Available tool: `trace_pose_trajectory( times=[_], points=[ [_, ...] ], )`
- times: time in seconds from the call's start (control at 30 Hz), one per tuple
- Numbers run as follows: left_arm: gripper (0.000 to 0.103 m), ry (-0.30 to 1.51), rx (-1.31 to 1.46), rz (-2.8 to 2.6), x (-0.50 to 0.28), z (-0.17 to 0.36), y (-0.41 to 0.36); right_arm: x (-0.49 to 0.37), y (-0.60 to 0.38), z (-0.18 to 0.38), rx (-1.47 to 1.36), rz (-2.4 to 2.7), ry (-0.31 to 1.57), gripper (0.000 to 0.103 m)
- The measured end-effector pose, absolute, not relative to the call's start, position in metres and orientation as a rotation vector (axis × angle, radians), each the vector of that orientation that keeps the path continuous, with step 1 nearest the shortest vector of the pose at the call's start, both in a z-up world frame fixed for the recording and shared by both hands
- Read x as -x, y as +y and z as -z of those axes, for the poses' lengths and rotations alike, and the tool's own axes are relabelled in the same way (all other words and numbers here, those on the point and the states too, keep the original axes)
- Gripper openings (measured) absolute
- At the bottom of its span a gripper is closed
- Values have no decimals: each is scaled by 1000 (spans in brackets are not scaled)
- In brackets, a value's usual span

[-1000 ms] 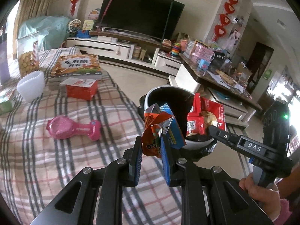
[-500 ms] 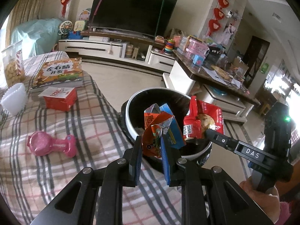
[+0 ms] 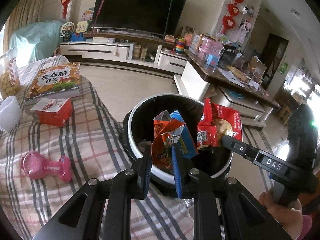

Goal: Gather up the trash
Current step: 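Open both tools to drop the orange wrapper and red bag into the bin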

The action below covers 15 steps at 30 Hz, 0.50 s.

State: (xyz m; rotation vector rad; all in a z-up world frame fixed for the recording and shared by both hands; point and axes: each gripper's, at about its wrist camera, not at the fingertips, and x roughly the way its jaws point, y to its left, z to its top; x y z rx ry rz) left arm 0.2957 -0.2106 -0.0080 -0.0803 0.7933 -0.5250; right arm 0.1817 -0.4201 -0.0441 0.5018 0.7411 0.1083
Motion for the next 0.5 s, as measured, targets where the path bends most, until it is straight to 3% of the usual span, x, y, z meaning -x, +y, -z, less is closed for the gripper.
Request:
trace_pose_trajectory(
  times=[0.37, 0.4, 0.5],
  points=[
    [23, 836, 82, 514, -308, 11, -223, -193, -423, 50, -497, -99, 770, 13],
    [25, 839, 86, 512, -309, 11, -223, -194, -423, 50, -498, -99, 772, 15],
    [42, 837, 102, 505, -309, 8, -223, -195, -425, 50, -515, -94, 775, 39]
  ],
)
